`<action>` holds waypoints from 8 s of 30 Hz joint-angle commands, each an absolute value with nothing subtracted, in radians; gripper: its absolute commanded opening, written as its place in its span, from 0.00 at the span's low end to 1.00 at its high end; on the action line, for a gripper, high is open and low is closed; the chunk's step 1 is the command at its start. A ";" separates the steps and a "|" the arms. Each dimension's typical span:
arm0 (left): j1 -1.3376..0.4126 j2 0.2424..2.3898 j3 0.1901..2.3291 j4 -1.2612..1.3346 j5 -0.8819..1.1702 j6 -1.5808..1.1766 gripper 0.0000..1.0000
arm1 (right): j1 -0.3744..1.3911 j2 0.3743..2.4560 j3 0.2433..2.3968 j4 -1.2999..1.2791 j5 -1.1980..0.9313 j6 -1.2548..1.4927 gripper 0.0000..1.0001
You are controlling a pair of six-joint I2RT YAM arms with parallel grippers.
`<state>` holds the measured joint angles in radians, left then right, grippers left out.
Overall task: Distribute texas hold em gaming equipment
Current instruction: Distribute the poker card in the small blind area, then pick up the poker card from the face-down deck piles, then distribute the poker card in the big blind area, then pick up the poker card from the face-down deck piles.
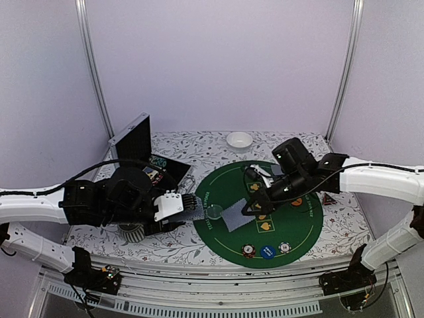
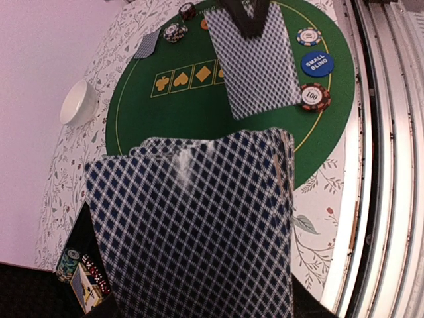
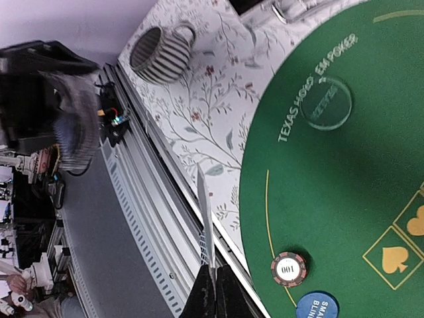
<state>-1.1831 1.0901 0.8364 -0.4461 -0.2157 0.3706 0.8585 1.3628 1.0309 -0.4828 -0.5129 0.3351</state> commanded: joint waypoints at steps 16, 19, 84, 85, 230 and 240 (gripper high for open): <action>-1.164 1.060 0.830 -0.414 -0.210 0.375 0.55 | 0.912 1.931 1.264 -0.575 -0.588 0.135 0.16; -1.164 1.062 0.830 -0.413 -0.209 0.375 0.55 | 0.914 1.925 1.301 -0.621 -0.509 0.140 0.50; -1.160 1.061 0.825 -0.408 -0.207 0.383 0.55 | 1.032 1.631 1.201 -0.143 -0.467 0.402 0.69; -1.160 1.061 0.825 -0.408 -0.208 0.382 0.55 | 1.033 1.636 1.230 -0.142 -0.491 0.402 0.66; -1.148 1.080 0.819 -0.396 -0.222 0.392 0.55 | 0.809 1.464 1.262 -0.033 -0.535 0.129 0.99; -1.149 1.082 0.814 -0.387 -0.236 0.393 0.55 | 1.017 1.640 1.217 0.128 -0.574 0.286 0.99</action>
<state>-1.1618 1.0885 0.8230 -0.4229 -0.2230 0.3897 0.9966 1.6073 1.2140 -0.0048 -0.5236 0.1898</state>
